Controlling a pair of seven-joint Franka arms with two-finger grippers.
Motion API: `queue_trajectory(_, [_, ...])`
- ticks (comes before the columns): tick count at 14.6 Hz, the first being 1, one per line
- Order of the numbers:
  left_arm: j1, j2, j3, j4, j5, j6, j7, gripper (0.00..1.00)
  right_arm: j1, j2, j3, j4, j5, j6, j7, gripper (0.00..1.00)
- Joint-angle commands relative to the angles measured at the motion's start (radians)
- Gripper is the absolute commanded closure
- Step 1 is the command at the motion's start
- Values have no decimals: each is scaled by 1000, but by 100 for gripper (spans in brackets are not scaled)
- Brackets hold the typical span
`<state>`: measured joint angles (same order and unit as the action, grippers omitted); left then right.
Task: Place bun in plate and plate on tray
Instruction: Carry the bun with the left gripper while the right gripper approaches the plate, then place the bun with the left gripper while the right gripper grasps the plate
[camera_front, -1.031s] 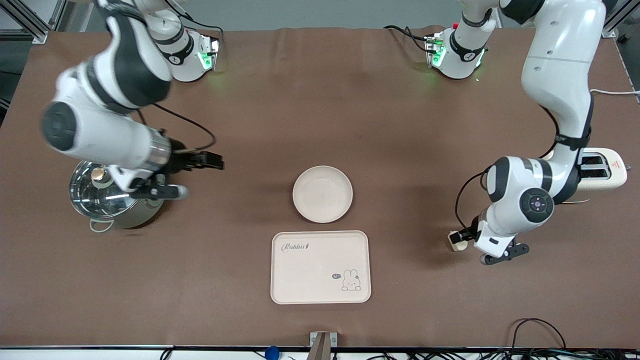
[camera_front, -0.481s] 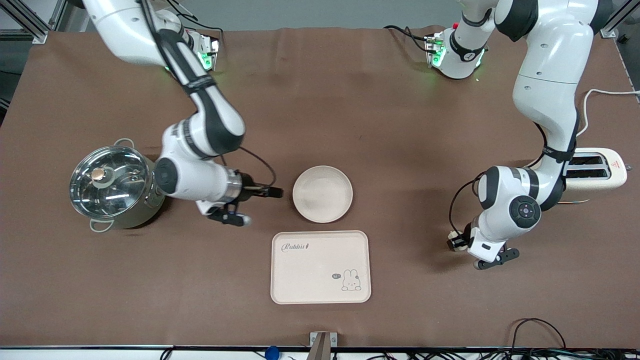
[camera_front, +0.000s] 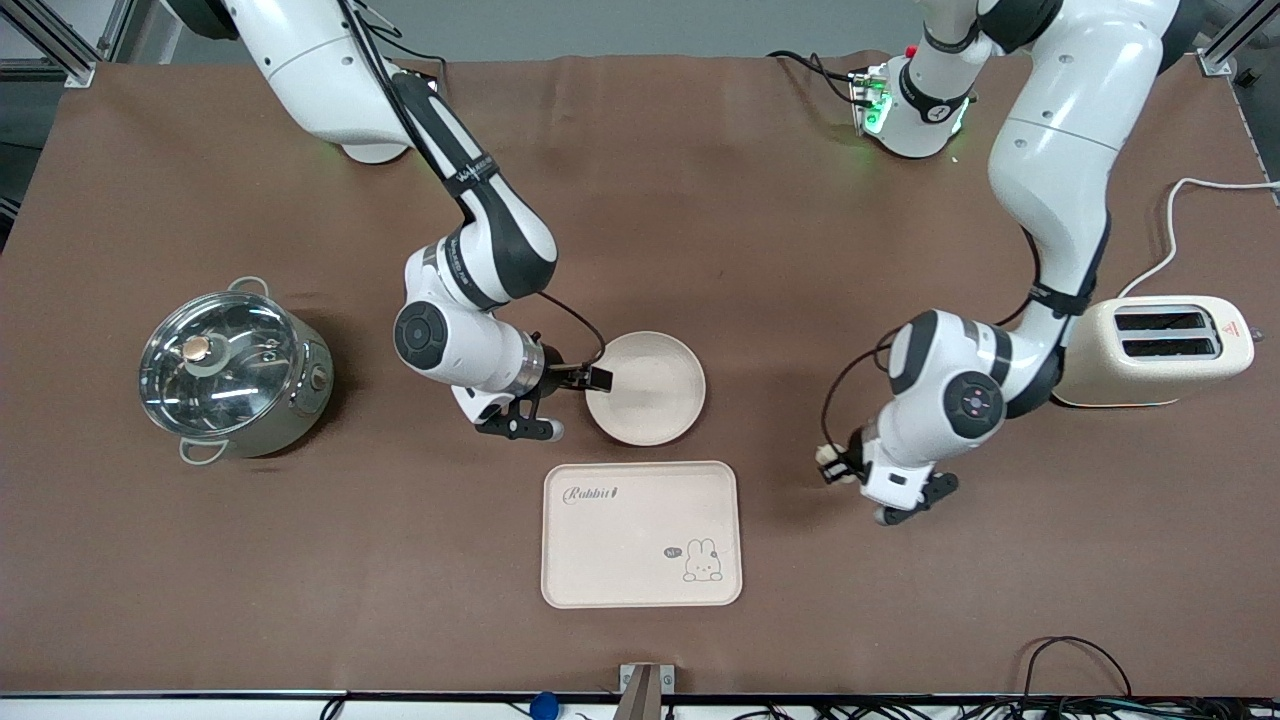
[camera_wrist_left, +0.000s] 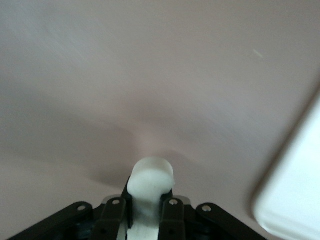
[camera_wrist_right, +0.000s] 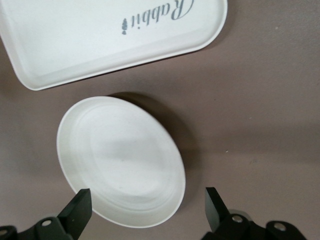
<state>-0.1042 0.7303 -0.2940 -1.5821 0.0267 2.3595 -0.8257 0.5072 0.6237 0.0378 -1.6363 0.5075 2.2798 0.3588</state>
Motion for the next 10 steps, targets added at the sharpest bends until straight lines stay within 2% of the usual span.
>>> queue_trajectory(1, [1, -19, -86, -6, -4, -22, -131, 76, 5, 22, 5, 1, -21, 32, -12, 0])
queue_trajectory(2, [-11, -12, -115, -4, -1, -19, -174, 76, 14, 24, 5, 0, -23, 44, -12, 0])
queue_trajectory(4, [-90, -9, -119, -3, -1, -11, -258, 76, 36, 31, 4, -5, -44, 79, -14, 0])
queue_trajectory(6, [-164, 1, -114, -3, -1, -8, -334, 76, 57, 31, 4, -80, -124, 189, -12, 0])
queue_trajectory(10, [-206, 46, -114, -6, 1, 47, -355, 73, 63, 33, 4, -99, -127, 224, -14, 0])
